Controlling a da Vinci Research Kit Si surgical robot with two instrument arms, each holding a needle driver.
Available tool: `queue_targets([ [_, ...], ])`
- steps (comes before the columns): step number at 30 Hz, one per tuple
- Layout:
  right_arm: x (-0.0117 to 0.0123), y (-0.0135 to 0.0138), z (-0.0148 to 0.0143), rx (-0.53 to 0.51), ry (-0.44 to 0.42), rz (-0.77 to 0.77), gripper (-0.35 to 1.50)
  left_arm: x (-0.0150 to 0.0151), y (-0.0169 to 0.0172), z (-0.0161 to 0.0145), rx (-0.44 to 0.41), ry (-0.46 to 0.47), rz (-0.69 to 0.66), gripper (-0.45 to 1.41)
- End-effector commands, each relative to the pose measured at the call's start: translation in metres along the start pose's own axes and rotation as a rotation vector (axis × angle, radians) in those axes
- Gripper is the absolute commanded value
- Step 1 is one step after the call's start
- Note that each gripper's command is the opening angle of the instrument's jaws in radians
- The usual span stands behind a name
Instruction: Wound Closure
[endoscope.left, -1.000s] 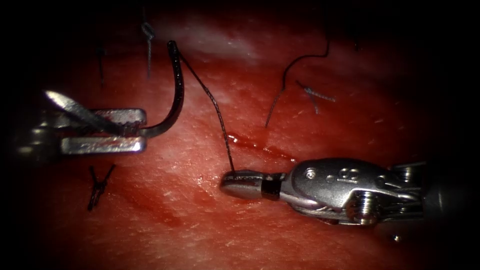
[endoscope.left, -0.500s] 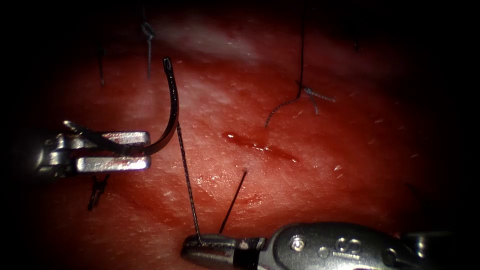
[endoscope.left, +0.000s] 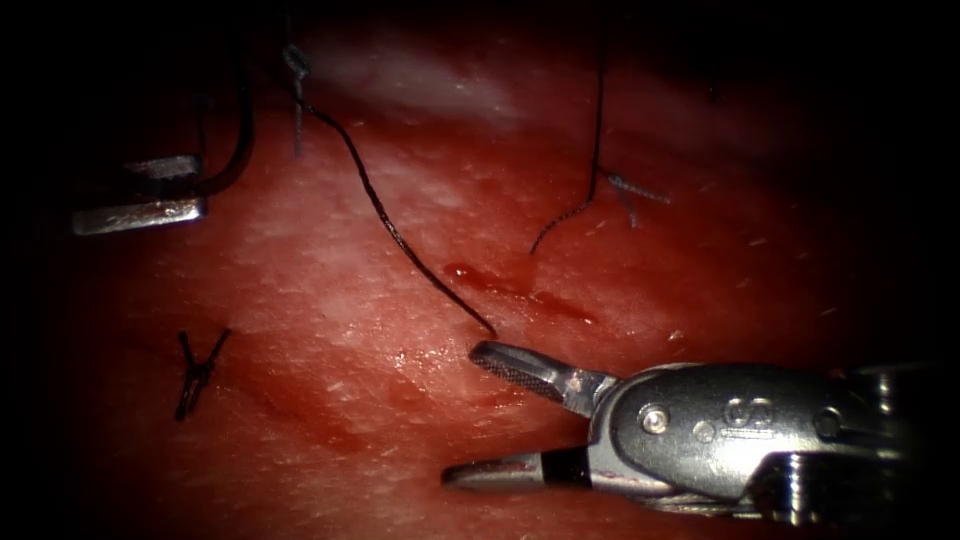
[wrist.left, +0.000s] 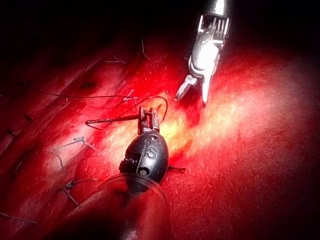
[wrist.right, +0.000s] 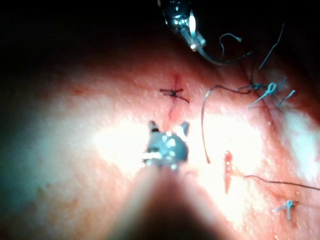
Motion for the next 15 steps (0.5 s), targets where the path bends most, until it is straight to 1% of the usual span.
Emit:
queue_targets([
  [1,-0.0013,0.0005,0.0004,-0.018,-0.008,0.002,1.41,-0.0004,0.0003,0.0006,0.009,-0.005,-0.001,-0.45],
  [4,-0.0028,0.0011,0.0001,-0.045,-0.018,0.0,1.41,-0.0003,0.0004,0.0008,0.008,-0.004,-0.002,-0.45],
  [9,-0.0043,0.0026,-0.0004,-0.084,-0.029,0.004,1.38,-0.0004,0.0003,0.0009,0.012,-0.003,-0.003,-0.45],
  [12,-0.0049,0.0035,0.0002,-0.112,-0.032,0.01,1.38,-0.0005,0.0005,0.001,0.008,0.001,-0.001,-0.45],
  [15,-0.0054,0.0038,0.0011,-0.112,-0.02,0.008,1.33,-0.0004,0.0008,0.0014,0.003,0.007,-0.001,-0.45],
])
